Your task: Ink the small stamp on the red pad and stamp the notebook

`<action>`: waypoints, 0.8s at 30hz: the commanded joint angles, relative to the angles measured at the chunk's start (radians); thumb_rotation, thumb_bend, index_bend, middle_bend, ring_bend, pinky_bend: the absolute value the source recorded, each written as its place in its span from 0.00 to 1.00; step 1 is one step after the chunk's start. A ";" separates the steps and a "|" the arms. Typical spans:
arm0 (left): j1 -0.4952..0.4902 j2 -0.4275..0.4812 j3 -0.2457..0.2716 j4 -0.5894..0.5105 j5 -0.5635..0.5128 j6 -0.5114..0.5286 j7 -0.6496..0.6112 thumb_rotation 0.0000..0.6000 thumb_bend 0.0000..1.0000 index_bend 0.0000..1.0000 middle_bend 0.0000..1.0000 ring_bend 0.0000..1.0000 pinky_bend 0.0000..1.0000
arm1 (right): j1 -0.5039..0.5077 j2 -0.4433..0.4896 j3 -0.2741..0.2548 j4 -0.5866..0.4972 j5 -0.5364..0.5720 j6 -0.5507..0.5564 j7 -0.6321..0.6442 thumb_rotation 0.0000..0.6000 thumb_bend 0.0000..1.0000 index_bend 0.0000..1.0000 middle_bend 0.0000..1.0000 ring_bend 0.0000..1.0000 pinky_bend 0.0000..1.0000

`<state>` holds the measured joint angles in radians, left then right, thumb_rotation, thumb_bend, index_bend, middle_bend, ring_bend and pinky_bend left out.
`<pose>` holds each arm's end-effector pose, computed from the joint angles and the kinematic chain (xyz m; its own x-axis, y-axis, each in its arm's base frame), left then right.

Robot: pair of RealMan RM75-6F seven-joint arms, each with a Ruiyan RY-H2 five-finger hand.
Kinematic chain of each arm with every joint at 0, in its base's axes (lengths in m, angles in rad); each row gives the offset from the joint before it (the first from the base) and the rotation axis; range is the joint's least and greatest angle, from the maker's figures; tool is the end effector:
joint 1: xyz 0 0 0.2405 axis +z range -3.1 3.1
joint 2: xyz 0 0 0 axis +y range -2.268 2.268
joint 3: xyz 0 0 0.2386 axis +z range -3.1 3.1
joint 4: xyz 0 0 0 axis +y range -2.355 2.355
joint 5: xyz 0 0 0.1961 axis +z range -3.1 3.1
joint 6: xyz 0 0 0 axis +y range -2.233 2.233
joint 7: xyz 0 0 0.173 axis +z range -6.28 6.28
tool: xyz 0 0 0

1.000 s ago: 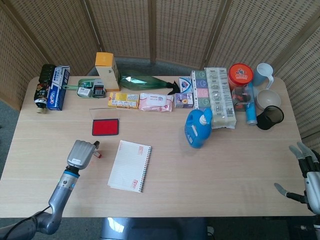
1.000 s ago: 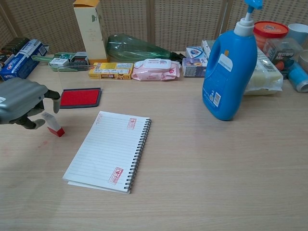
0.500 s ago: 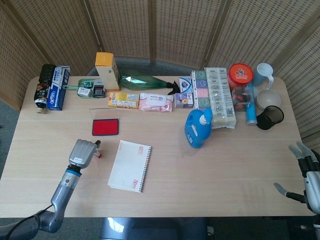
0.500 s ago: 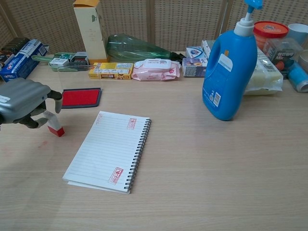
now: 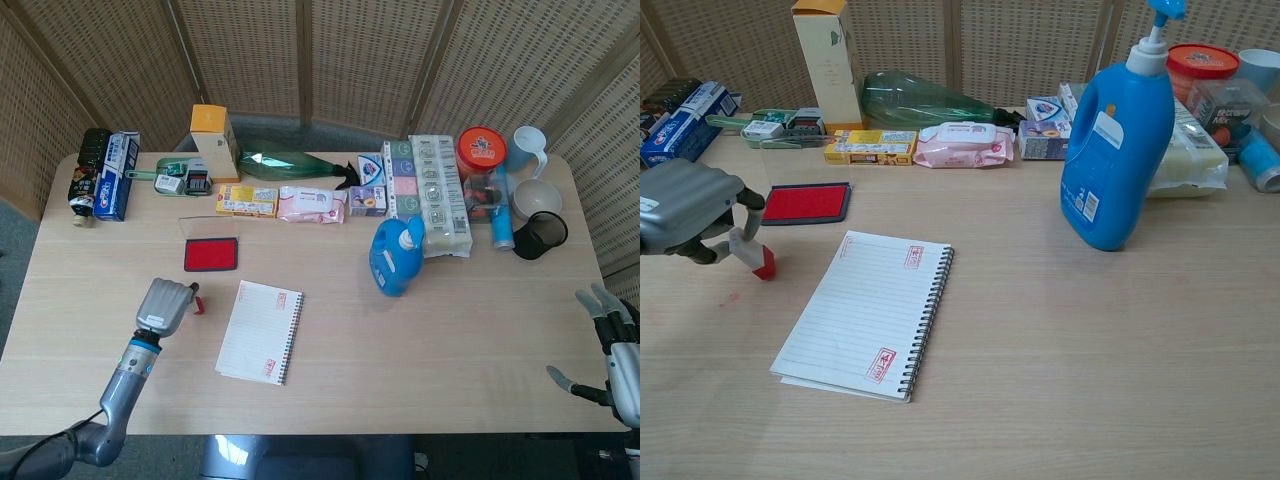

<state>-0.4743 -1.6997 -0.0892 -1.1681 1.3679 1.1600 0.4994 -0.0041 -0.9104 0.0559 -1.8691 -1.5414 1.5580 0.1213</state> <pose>-0.2233 0.3117 -0.0222 0.7070 0.0710 0.7037 0.6896 -0.2900 -0.6636 -0.2581 -0.1823 0.2111 0.2378 0.0409 0.9705 -0.9713 0.0119 0.2375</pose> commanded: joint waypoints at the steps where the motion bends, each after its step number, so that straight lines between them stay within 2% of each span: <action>1: -0.004 0.003 0.001 -0.005 0.002 0.001 0.009 1.00 0.35 0.60 1.00 1.00 1.00 | 0.000 0.001 0.000 -0.001 0.001 0.000 0.001 0.94 0.00 0.06 0.00 0.00 0.00; 6: -0.007 0.018 -0.004 -0.029 0.004 0.010 0.014 1.00 0.35 0.61 1.00 1.00 1.00 | -0.001 0.003 0.001 -0.001 0.001 0.002 0.007 0.95 0.00 0.06 0.00 0.00 0.00; 12: -0.024 0.068 -0.047 -0.091 -0.038 -0.014 -0.005 1.00 0.35 0.62 1.00 1.00 1.00 | 0.000 0.003 -0.003 -0.002 -0.004 -0.003 0.004 0.94 0.00 0.06 0.00 0.00 0.00; 19: -0.082 0.147 -0.097 -0.144 -0.098 -0.089 0.058 1.00 0.35 0.62 1.00 1.00 1.00 | 0.007 -0.004 -0.003 -0.002 0.004 -0.017 -0.013 0.94 0.00 0.06 0.00 0.00 0.00; 24: -0.155 0.160 -0.126 -0.089 -0.140 -0.192 0.051 1.00 0.35 0.62 1.00 1.00 1.00 | 0.014 -0.014 0.000 0.001 0.018 -0.031 -0.031 0.95 0.00 0.06 0.00 0.00 0.00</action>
<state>-0.6014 -1.5449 -0.2002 -1.2804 1.2521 1.0015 0.5528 0.0089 -0.9233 0.0555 -1.8688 -1.5243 1.5285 0.0916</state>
